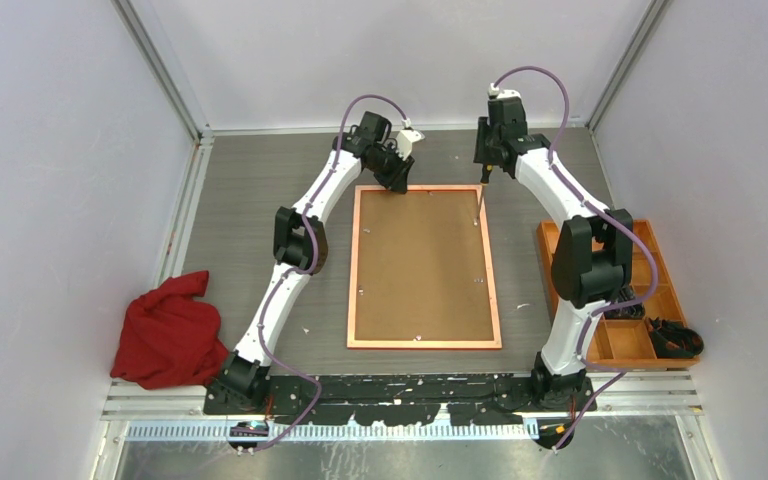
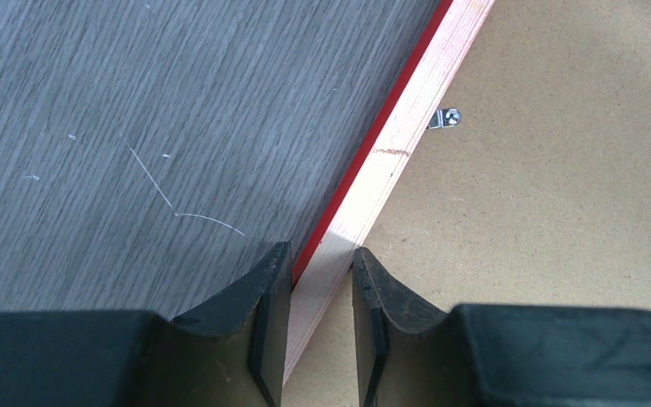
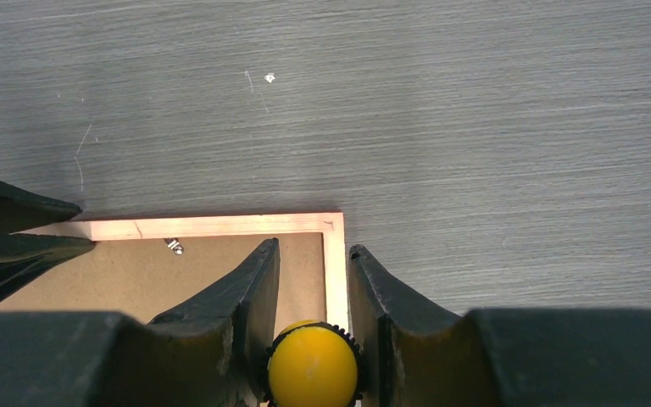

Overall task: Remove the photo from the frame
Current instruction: Release the photo frame item from the photo frame.

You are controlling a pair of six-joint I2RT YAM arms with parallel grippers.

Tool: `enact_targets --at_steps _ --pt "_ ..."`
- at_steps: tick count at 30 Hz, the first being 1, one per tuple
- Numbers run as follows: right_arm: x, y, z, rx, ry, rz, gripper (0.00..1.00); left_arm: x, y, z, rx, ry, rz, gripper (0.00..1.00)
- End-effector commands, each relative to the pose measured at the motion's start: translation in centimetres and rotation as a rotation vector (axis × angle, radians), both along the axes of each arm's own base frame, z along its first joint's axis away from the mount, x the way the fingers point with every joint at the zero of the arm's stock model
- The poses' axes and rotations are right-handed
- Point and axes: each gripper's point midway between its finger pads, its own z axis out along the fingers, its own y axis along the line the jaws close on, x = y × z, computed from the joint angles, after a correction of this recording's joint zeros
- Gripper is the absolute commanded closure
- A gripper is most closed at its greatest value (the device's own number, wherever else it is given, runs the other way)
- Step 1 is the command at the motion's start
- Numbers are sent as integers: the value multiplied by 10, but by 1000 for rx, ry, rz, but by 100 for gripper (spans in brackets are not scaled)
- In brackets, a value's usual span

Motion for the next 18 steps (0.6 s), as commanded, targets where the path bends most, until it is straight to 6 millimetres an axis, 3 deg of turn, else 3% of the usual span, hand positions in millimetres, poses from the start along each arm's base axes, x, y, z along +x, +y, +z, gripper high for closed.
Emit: enact_targets --at_steps 1,18 --pt "5 -6 26 -13 -67 -21 99 3 11 -19 54 25 57 77" --pt "5 7 5 31 -4 15 99 3 11 -18 53 24 58 77"
